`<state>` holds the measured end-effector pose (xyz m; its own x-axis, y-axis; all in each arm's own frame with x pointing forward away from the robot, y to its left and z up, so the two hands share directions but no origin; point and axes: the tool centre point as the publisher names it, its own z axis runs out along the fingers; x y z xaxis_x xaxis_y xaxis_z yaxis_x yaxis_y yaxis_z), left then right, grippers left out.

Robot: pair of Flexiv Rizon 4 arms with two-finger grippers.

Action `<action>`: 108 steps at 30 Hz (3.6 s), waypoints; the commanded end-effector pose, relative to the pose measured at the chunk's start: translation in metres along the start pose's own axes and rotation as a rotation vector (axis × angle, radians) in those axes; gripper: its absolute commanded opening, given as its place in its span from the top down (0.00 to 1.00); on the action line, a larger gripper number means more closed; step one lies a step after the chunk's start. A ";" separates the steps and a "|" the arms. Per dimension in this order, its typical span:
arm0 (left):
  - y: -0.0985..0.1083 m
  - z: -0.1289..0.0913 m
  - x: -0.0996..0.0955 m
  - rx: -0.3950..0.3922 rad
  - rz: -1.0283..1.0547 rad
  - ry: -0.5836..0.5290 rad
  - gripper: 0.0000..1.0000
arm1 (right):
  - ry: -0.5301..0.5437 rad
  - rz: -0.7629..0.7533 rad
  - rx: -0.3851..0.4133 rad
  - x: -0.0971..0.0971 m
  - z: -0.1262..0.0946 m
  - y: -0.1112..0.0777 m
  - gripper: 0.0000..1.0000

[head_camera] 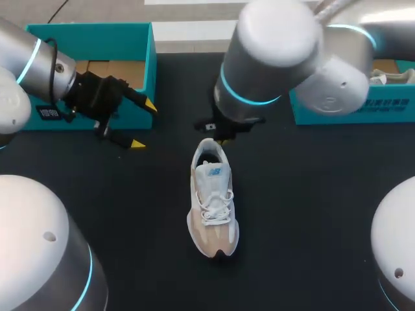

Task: Take the shoe out of the shoebox, open the shoe tongue, remove and reinsert the insole, then place the shoe into the shoebox

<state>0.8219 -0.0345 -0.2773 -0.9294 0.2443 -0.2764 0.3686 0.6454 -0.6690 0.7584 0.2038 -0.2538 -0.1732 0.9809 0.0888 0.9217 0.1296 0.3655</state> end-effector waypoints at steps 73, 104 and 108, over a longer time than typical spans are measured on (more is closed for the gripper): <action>-0.001 0.000 0.001 -0.004 0.000 0.000 0.00 | -0.178 0.027 0.205 0.011 0.101 -0.031 1.00; -0.001 0.000 0.001 -0.004 0.000 0.000 0.00 | -0.208 0.068 0.125 0.008 0.115 -0.021 1.00; -0.001 0.000 0.001 -0.004 0.000 0.000 0.00 | -0.206 0.061 0.069 0.005 0.119 -0.007 1.00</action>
<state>0.8222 -0.0349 -0.2774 -0.9296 0.2447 -0.2755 0.3682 0.6466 -0.6681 0.7950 0.2278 -0.3705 -0.0486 0.9951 -0.0860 0.9579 0.0709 0.2783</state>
